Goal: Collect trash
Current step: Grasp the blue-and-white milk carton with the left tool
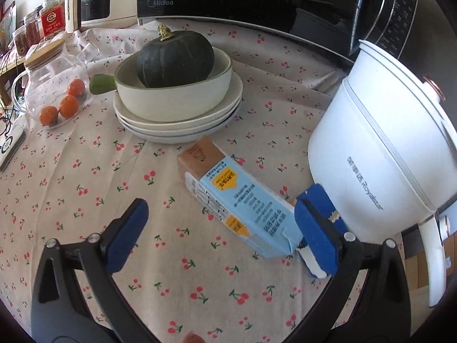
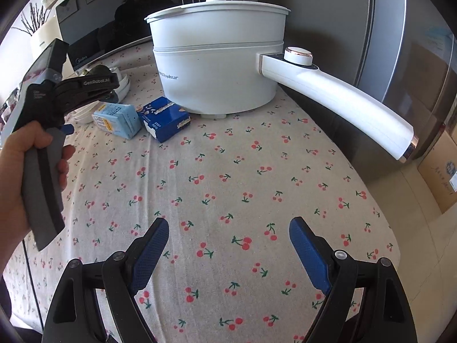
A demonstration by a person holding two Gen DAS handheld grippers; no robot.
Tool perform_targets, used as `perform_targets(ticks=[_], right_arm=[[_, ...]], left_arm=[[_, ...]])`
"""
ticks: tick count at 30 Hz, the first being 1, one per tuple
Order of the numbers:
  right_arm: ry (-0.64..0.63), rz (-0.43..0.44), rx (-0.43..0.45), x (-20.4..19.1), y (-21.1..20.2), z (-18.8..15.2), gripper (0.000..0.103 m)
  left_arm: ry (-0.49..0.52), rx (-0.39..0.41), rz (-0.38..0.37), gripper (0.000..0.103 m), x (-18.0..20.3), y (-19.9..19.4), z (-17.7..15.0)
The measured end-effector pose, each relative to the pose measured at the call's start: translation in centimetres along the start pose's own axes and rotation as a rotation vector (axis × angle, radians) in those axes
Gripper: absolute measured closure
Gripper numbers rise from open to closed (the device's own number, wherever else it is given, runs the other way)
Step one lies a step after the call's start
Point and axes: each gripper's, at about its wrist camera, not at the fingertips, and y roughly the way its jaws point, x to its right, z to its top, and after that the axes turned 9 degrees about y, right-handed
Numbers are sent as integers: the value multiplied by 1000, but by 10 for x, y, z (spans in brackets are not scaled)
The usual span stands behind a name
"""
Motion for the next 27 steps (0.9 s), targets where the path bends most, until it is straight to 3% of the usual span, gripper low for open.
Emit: perform_targets(ticks=[5,8,10,11,13,21,27], right_arm=[[-7,13,-16,2,14,0,15],[-6,19,-15,-1,18,2,15],[-3,29,-14,-4,19,5,15],[-1,35,-13,-7,19,7,15],[-1,47,-8,-14,20,11,15],[0,173,4,-47,48,45,15],[-129,238,9,-70,79,61,15]], left_arm=[[-44,-31,34,1,0,26,6],[-87,-44,-27,4,-10,29,0],[-98,-60,-78,13,-19,28,-5],[-94,-77,-100,26,-24,28,-8],[-97,-88,-192,28,-38,27,-13],[33,-117,-374,45,-64,17,-18],[146,-78,-444,53,-86,1,-19]])
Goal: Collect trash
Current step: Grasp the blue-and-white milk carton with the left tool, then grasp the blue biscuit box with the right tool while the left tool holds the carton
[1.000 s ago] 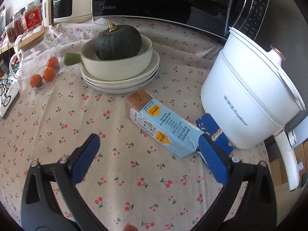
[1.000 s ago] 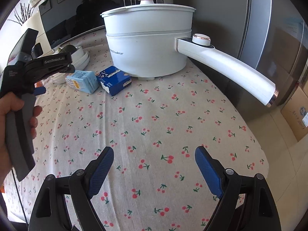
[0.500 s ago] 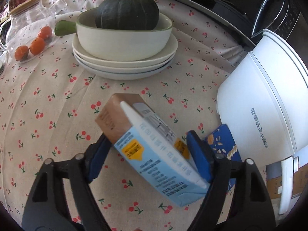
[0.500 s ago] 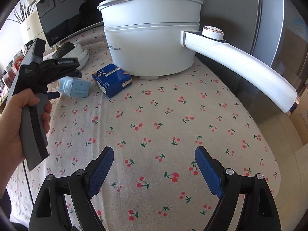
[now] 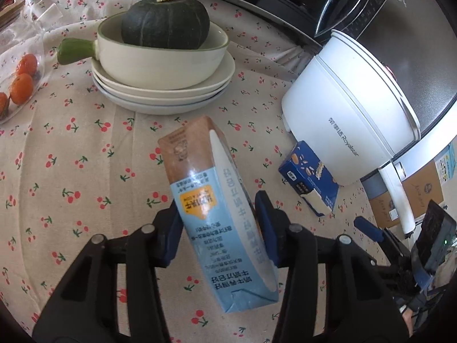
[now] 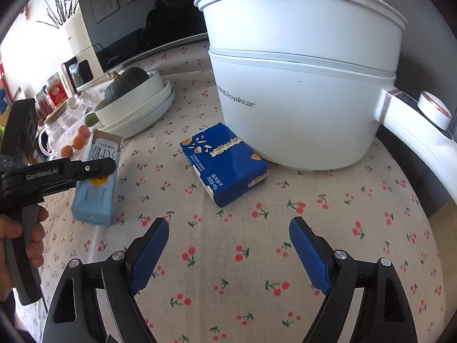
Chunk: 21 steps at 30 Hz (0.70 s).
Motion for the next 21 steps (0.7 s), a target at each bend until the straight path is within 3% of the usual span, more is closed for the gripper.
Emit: perform_targets(ticks=[7,15,21], right_arm=[[-100,-7,-24,-9,30,17,16],[-112,-13,-65,-6,53,28,17],[-174,87,-79,-30,43,20,18]], left_arm=[[79,-16,-41,57,-11,-3,-7],[89,-51,-80,55,-14,-3,-8],[103,-84,-69,54,-12,3,-12]])
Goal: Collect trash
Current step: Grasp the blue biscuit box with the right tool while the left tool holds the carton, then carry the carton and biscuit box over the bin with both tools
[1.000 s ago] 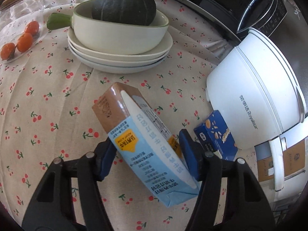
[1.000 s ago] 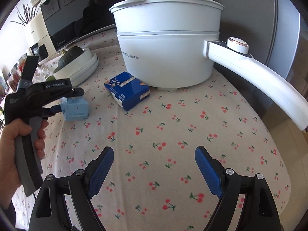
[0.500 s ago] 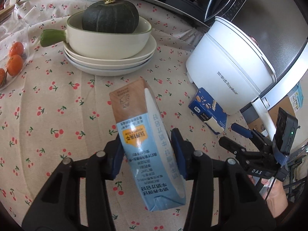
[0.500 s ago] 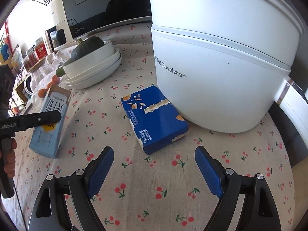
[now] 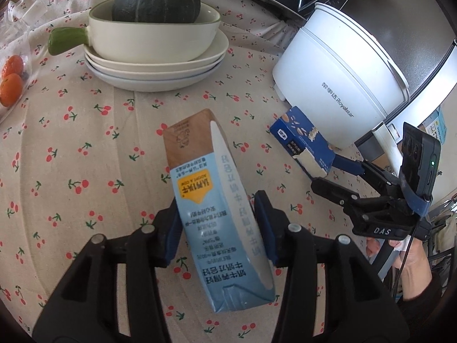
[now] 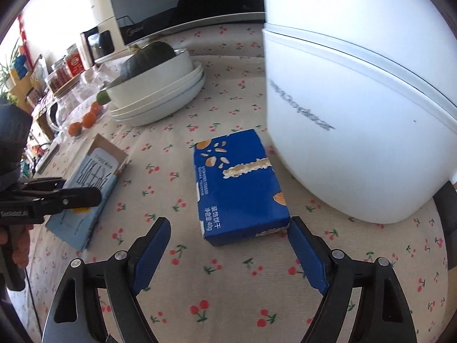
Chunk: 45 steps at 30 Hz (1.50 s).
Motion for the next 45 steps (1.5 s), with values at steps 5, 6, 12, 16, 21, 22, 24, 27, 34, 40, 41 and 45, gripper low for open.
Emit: perform_targets(ticks=[5,6,12,16,21,22,24,27,34,40,41,45], right_arm=[[-65,-95,8,-15,3,0,18],[-58,-114,5,-13,7,1,18],[31,-145,-2,-8,15,6,42],[52,-157,-5,-16,-4,1,43],[42,-152,32,-29,-51,-10,43],[42,-153,38,-31,-62,-13,43],[40,-159,50,-35,-82,-20,43],[41,-163,70,-40,-114,-33,43],[48,-173,112,-53,-179,-67,43],[50,-185,135,-63,-226,-105,43],[53,-185,140,-64,-232,-111,43],[74,-194,150,-66,-251,-139,43]], left_arm=[[0,-11,5,54,1,1,-3],[3,-13,8,54,1,1,-3],[7,-25,19,59,0,-4,-10],[24,-21,41,62,8,-21,-15],[80,7,70,62,36,-54,-22],[92,13,75,62,42,-61,-25],[119,25,87,62,55,-75,-29],[145,39,92,62,72,-95,-37],[194,72,92,62,111,-135,-65],[216,95,72,62,142,-160,-94],[219,98,67,62,146,-162,-99],[245,96,53,62,164,-167,-121]])
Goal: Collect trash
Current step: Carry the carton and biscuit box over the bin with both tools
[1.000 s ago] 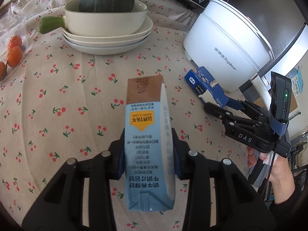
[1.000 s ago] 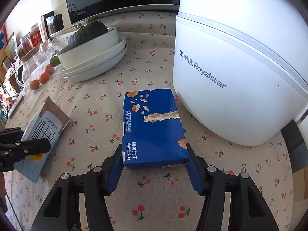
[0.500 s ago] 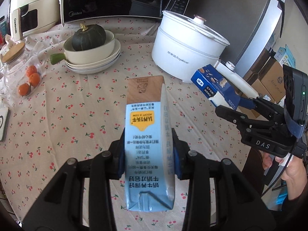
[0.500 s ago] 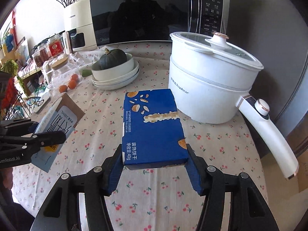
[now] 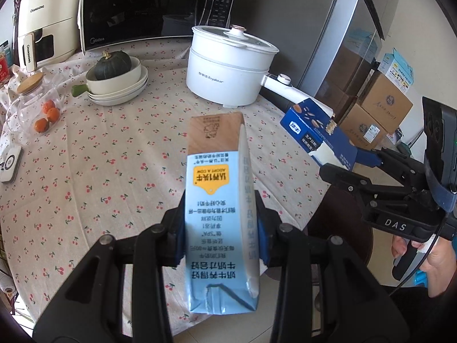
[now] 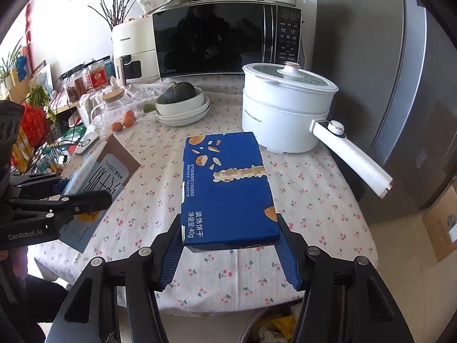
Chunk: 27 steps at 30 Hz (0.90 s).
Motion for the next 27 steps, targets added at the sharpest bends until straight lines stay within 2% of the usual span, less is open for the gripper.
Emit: perform_targets(ticks=[15,22,27], right_arm=[[67,-98,-5,34,-46,-73,42],[190,-163,-110,65,-43,-99,42],[292,-207,-231,98,-34,-124,42]], left_arm=[[30,-13,-66,62,56,6,-39],[68,-38,-128,62,87,21,-46],[82,-58,-171,62,105,34,-49]])
